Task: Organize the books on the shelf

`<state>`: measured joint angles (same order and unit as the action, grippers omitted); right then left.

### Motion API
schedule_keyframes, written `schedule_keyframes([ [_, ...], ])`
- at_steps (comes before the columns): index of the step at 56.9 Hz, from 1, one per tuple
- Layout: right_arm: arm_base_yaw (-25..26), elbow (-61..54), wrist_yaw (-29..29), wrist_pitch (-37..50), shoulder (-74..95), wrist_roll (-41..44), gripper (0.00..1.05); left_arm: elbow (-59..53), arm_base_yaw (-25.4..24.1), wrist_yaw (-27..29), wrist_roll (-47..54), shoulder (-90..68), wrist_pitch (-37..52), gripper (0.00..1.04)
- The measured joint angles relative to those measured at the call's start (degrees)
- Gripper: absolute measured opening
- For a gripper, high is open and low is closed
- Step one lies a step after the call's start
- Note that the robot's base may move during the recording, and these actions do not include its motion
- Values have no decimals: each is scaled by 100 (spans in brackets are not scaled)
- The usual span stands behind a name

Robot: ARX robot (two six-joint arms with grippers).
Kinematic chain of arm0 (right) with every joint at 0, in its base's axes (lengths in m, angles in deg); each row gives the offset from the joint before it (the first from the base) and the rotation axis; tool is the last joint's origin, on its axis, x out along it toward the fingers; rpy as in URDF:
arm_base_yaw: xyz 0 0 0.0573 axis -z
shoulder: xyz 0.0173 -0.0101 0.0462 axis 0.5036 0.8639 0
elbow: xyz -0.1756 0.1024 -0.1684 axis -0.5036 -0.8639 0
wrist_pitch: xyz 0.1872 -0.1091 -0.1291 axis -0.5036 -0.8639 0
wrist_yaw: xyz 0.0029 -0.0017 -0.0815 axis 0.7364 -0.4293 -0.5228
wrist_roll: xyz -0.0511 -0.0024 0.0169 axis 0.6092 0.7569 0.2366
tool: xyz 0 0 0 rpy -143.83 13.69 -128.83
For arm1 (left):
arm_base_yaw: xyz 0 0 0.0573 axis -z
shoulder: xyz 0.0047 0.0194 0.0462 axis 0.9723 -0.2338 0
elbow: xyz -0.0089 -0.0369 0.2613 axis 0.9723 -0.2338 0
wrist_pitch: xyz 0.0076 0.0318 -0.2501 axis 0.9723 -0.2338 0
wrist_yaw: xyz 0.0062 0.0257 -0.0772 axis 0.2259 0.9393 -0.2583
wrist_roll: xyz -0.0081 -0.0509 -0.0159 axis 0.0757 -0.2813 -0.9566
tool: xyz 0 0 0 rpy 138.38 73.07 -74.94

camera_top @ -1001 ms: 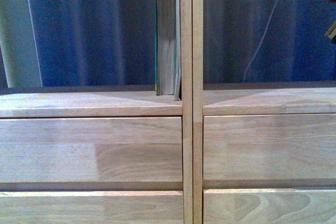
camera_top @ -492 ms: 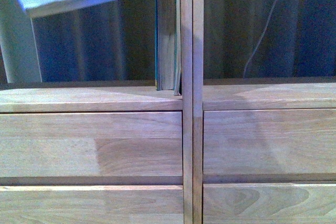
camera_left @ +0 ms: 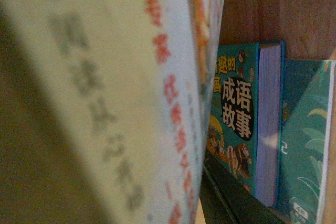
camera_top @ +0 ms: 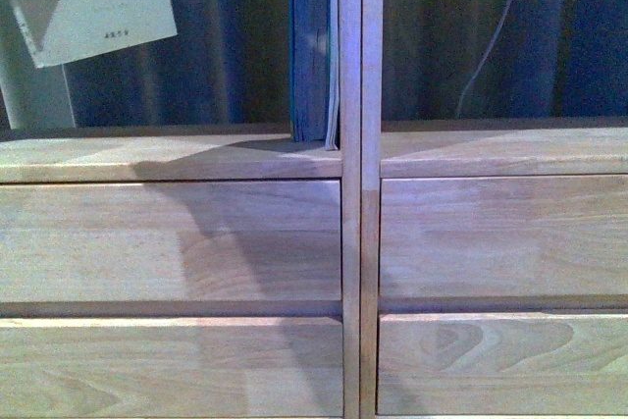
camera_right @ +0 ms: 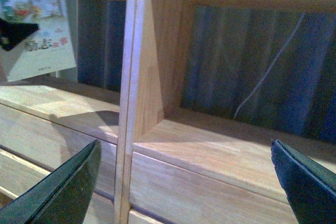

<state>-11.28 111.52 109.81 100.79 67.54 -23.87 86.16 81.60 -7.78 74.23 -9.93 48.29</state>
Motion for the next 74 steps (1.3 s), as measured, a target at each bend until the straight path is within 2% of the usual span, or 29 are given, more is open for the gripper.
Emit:
schedule_keyframes([
  [7,-254,-4,-179,-153,-487,350,98,372,195,44,225,-485,-138,19],
  [34,-286,-39,-291,-227,-487,503,97,1585,376,531,743,-2162,-214,19],
  [37,-688,306,-1495,-1639,-581,415,87,1722,487,575,837,-2332,-214,19],
  [40,-1370,282,-2881,-2920,-822,348,75,1856,605,651,981,-2485,-184,19],
  [43,-1773,-83,-3425,-3187,-1025,341,63,2000,710,715,1082,-2618,-173,19],
  [54,-1867,-855,-3571,-2946,-1432,326,32,2380,903,1097,1362,-2944,-133,19],
  [61,-1873,-1311,-3571,-2771,-1700,326,6,2865,953,1923,1790,-3335,-76,19],
  [63,-1873,-1392,-3571,-2743,-1746,332,2,2973,964,2068,1849,-3410,-94,19],
  [74,-1873,-1821,-3571,-2590,-2026,308,3,3578,1049,2356,2024,-3707,-503,19],
])
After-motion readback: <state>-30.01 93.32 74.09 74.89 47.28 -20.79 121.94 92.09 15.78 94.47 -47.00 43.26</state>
